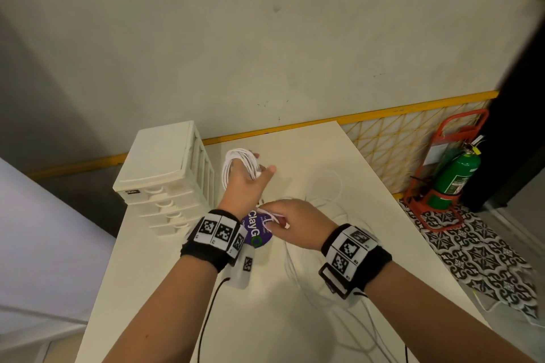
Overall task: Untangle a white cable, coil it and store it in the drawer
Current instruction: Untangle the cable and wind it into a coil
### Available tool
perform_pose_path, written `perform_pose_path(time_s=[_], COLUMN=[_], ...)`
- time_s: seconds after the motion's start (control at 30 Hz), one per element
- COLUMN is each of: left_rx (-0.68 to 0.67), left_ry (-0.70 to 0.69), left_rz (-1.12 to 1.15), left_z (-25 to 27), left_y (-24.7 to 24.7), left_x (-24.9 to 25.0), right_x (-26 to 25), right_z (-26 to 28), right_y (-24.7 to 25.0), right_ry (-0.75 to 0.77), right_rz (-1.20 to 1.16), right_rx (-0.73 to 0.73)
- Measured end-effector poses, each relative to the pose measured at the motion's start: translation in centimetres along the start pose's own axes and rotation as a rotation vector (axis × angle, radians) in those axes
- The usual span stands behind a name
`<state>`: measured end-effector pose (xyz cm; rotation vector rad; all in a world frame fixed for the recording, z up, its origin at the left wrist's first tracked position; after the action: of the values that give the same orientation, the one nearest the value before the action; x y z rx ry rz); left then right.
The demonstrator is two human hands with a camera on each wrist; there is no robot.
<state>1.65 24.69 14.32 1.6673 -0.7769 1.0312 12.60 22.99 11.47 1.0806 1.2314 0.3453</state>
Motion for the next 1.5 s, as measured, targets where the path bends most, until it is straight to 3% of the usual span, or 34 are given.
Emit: perform_pose_path(time_s=[0.13, 0.37, 0.5, 0.63, 0.7, 0.77, 0.9, 1.03, 1.13, 1.2, 1.33, 1.43, 1.5], left_rx=[-0.204, -0.36, -0.522, -0.705, -0.746, -0.663, -0.432, -0.03, 0.228, 0.257, 0.186, 0.095, 0.028], left_ry=[-0.015, 0.036, 0.154, 0.366, 0.364, 0.327, 0.263, 0.239, 0.25, 0.24, 0.259, 0.303, 0.317], left_rz=[-0.322, -0.528, -0.389, -0.069, -0.06, -0.047, 0.264, 0.521, 0.667, 0.599, 0.412, 0.348, 0.302], left_z=[0.5, 1.2, 2.3, 4.5, 5.1, 4.6, 3.1, 1.6, 1.6, 1.6, 1.7, 1.9, 2.0], left_y=[-2.6, -3.8, -4.6, -5.2, -5.1, -3.9, -1.0, 3.8, 7.8, 8.9, 7.8, 5.6, 4.0], left_x=[-0.7, -0.5, -1.6, -3.0, -2.8, -2.4, -1.7, -2.5, -3.1, -2.8, -2.7, -2.9, -2.6], right_x=[0.3, 2.2, 3.9, 8.0, 9.5, 10.5, 11.1, 10.8, 12.7, 13.9, 13.8, 12.7, 11.9], right_z=[-0.2, 0.2, 0.4, 1.2, 1.4, 1.7, 2.5, 2.4, 3.5, 4.5, 4.6, 4.0, 3.6], right_y=[1.4, 3.7, 4.3, 5.6, 5.7, 5.9, 5.6, 3.7, 1.7, 0.9, 1.6, 4.8, 6.3], right_ry=[0.015, -0.035, -0.099, -0.252, -0.284, -0.312, -0.342, -0.311, -0.396, -0.455, -0.531, -0.665, -0.764], right_rz=[0.093, 0.174, 0.196, 0.192, 0.168, 0.093, -0.063, -0.021, -0.037, -0.105, -0.184, 0.182, 0.357], right_rx=[0.002, 0.012, 0.002, -0.01, -0.018, 0.028, 0.128, 0.095, 0.023, 0.011, 0.091, 0.181, 0.166])
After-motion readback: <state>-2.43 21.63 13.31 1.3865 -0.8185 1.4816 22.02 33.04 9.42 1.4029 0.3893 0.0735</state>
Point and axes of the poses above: each hand's wrist, its own z-axis away from the middle knuckle, its own y-axis out of the back of the hand, x = y × z, the point moved 9 cm from there along -z, towards the middle knuckle, and after that the axes turned 9 degrees about -x, right-handed, at the moved point
